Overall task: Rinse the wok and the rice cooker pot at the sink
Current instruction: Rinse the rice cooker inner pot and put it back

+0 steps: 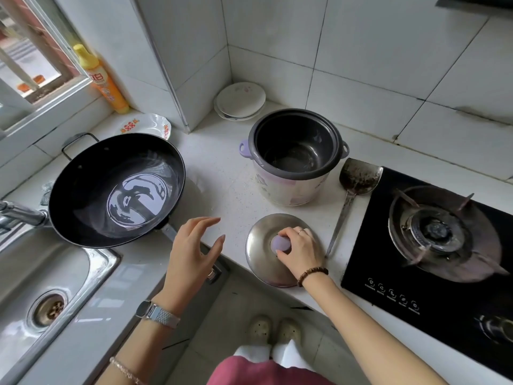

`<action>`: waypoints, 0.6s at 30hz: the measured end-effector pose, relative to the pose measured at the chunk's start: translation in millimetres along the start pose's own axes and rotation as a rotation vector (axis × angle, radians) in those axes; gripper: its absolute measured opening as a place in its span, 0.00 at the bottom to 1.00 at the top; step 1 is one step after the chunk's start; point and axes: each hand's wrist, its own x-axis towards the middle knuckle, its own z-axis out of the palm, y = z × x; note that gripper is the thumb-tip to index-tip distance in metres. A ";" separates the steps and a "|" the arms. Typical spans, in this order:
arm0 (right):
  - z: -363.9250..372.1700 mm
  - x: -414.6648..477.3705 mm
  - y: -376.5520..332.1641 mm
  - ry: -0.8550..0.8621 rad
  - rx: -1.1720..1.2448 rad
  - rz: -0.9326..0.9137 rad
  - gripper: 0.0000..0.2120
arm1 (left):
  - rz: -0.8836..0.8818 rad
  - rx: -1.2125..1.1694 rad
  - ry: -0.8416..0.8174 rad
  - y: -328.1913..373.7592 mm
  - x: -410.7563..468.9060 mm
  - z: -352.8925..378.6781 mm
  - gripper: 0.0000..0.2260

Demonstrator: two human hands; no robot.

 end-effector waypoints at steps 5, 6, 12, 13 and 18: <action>-33.0 -10.9 -16.0 0.140 0.071 -0.087 0.16 | 0.021 -0.003 0.061 4.3 12.5 -12.7 0.15; -43.6 -12.7 -20.7 0.168 0.091 -0.104 0.16 | 0.026 0.001 0.077 5.3 17.1 -16.3 0.15; -112.3 -19.6 -54.2 0.328 0.212 -0.217 0.16 | 0.088 -0.008 0.188 19.0 55.4 -39.6 0.14; -123.0 -19.9 -59.8 0.352 0.231 -0.236 0.16 | 0.102 -0.009 0.207 21.9 61.3 -43.0 0.14; -165.4 -10.0 -79.7 0.451 0.259 -0.301 0.16 | 0.163 -0.029 0.254 37.4 84.6 -55.9 0.14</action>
